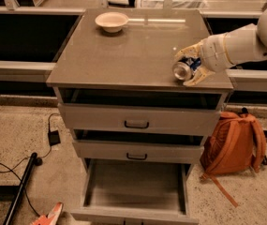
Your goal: Pick pepsi can from bottom drawer and place on counter
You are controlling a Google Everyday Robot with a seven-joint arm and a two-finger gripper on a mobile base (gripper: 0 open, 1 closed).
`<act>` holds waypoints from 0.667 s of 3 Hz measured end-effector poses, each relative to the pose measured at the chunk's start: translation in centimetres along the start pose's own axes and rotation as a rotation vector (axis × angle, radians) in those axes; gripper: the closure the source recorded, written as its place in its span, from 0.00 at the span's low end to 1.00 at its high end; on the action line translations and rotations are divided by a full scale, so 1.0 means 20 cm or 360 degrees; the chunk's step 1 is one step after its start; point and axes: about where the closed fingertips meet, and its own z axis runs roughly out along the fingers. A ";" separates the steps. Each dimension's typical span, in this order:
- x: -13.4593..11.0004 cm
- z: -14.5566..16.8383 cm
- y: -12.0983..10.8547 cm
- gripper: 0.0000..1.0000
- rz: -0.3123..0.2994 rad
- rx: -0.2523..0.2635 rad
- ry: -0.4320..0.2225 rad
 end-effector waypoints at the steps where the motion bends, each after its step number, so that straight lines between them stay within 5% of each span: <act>1: 0.03 0.01 -0.02 0.58 0.0075 0.0035 0.0091; 2: 0.03 0.01 -0.02 0.35 0.0085 0.0041 0.0103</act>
Offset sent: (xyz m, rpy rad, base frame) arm 0.0070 -0.0010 0.0008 0.0070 -0.0058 -0.0732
